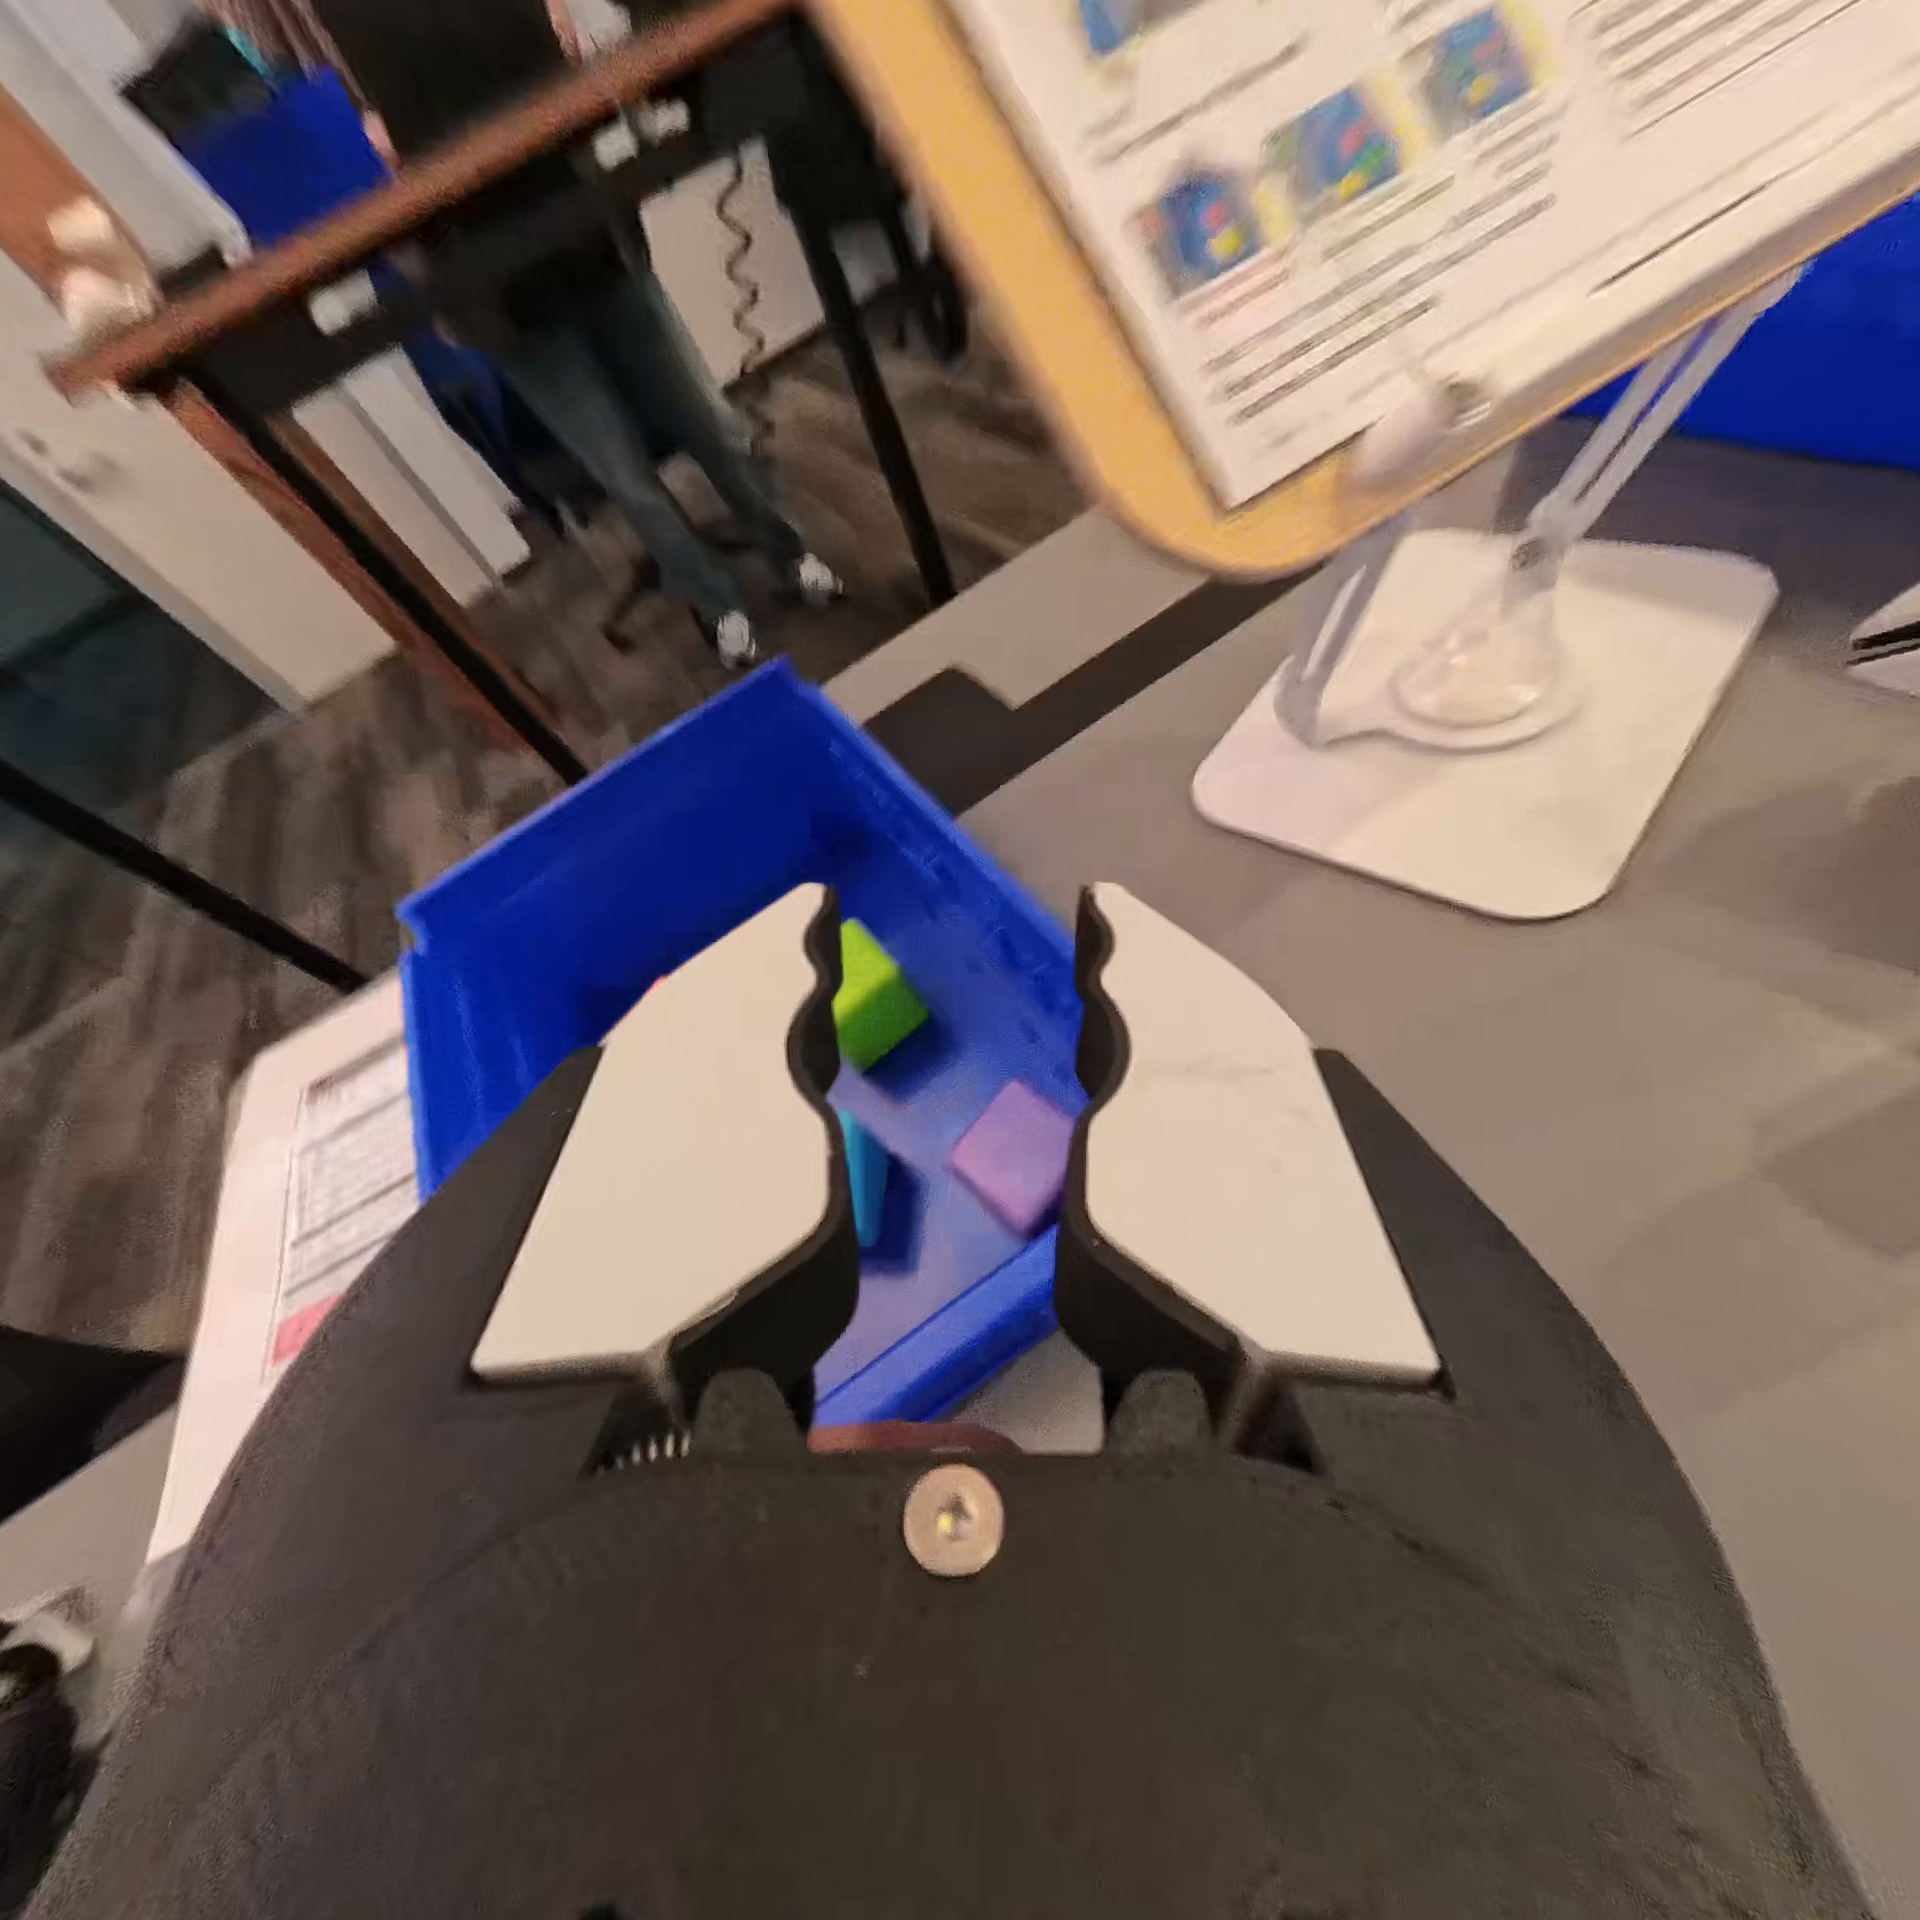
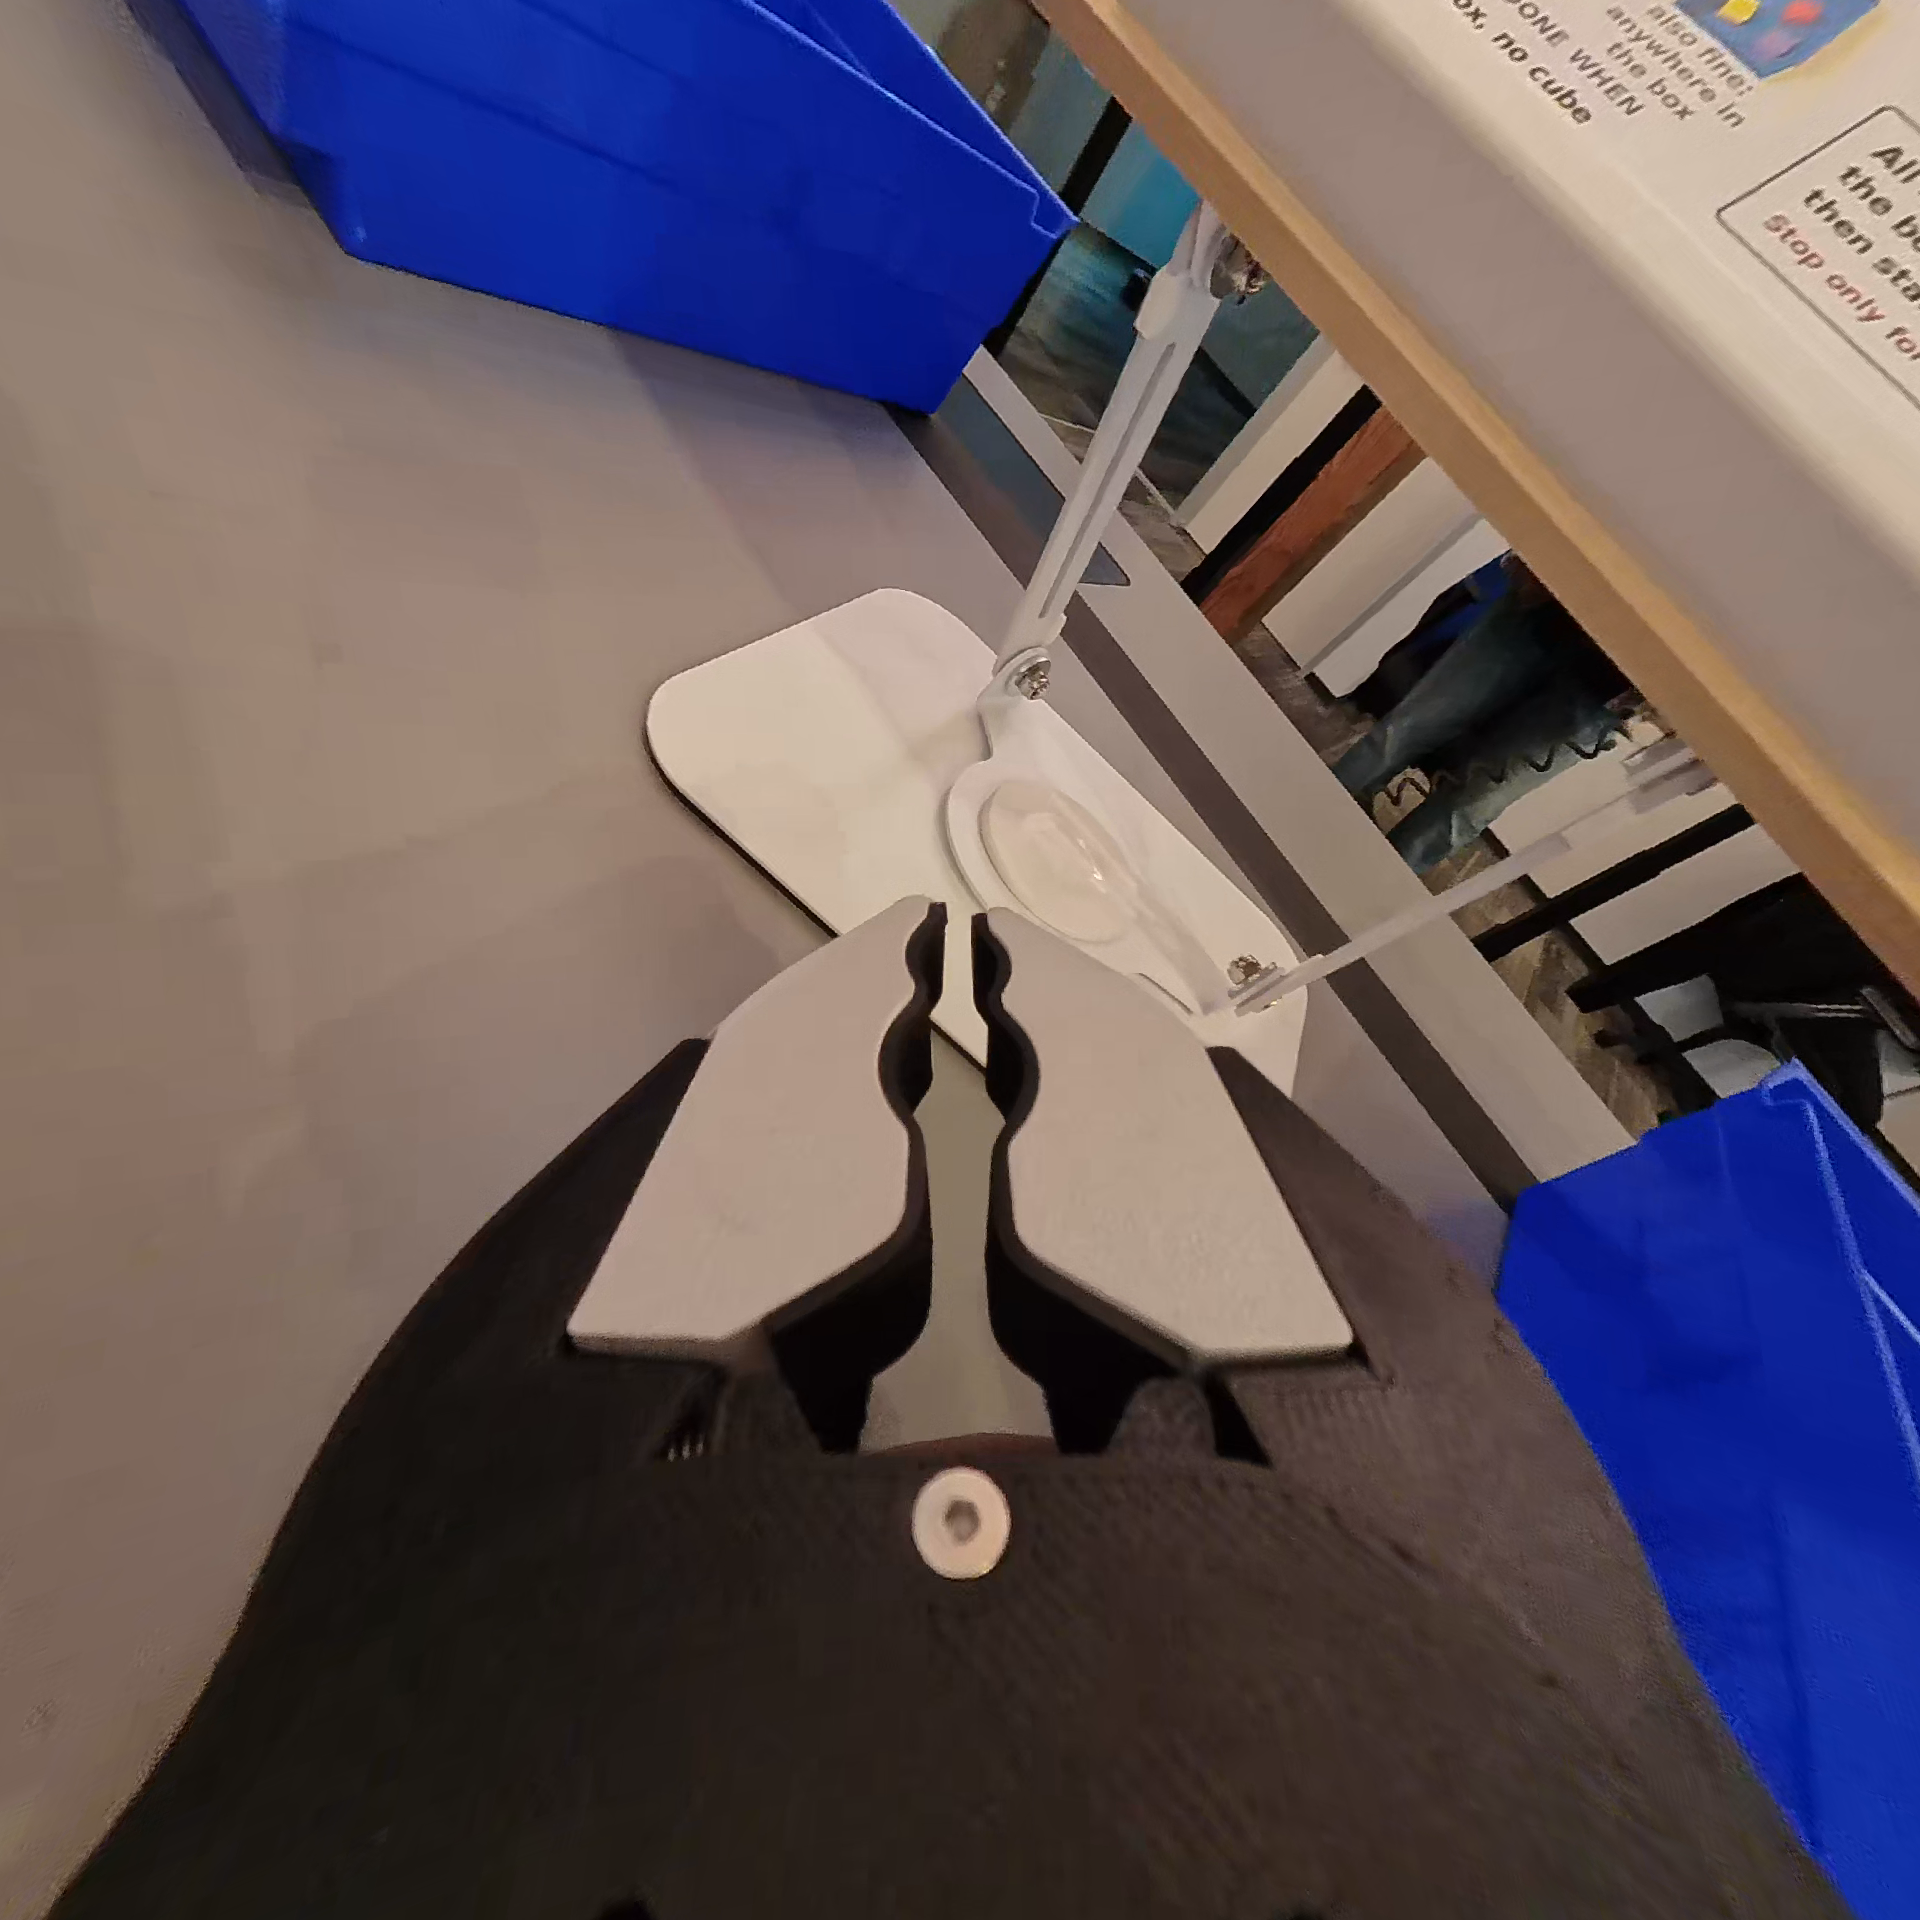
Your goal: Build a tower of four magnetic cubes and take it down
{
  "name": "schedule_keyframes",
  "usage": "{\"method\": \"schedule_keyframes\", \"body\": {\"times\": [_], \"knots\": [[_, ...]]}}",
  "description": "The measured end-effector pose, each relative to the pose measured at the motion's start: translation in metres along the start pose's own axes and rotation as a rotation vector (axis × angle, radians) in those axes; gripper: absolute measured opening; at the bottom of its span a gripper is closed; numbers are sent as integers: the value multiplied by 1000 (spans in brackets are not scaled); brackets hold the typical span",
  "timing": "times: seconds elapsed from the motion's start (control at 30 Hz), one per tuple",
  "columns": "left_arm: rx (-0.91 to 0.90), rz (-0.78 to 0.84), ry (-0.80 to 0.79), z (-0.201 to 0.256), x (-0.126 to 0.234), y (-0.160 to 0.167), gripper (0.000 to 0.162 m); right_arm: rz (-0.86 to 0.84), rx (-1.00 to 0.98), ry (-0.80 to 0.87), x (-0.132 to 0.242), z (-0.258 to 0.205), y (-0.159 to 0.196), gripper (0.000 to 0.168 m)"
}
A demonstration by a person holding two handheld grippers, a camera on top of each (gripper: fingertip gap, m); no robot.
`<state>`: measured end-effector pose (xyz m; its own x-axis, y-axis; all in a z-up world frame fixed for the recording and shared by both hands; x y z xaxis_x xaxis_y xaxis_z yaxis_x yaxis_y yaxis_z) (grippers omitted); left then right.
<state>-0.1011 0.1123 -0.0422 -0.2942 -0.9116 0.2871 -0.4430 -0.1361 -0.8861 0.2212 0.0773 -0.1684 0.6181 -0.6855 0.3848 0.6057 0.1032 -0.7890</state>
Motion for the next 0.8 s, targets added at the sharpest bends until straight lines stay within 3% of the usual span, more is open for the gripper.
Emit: {"method": "schedule_keyframes", "body": {"times": [0.07,0.17,0.23,0.43,0.8], "knots": [[-50,-148,-2,-24,-18,23,54,0,6,-16,-1,-3,0,5],[-144,-197,-76,-50,-39,41,42,3,17,-36,-2,-8,-1,5],[-84,-339,62,-47,-52,62,50,2,21,-44,-2,-9,-2,5],[-147,-536,92,-52,-82,96,60,3,29,-69,-3,-13,-2,5],[-199,-800,191,-47,-103,137,51,4,37,-91,-3,-17,-3,4]]}}
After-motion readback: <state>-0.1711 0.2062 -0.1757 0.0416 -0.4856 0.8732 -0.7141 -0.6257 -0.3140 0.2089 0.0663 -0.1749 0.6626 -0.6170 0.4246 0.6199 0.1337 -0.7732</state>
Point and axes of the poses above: each gripper's, where its closed fingertips meet, x back along the fingers, y out of its underside, z = x × y across the jaws, the point moved 4 cm from there along x, back along the fingers, and after that the axes turned 10 degrees about -y, right-handed, at the moved point
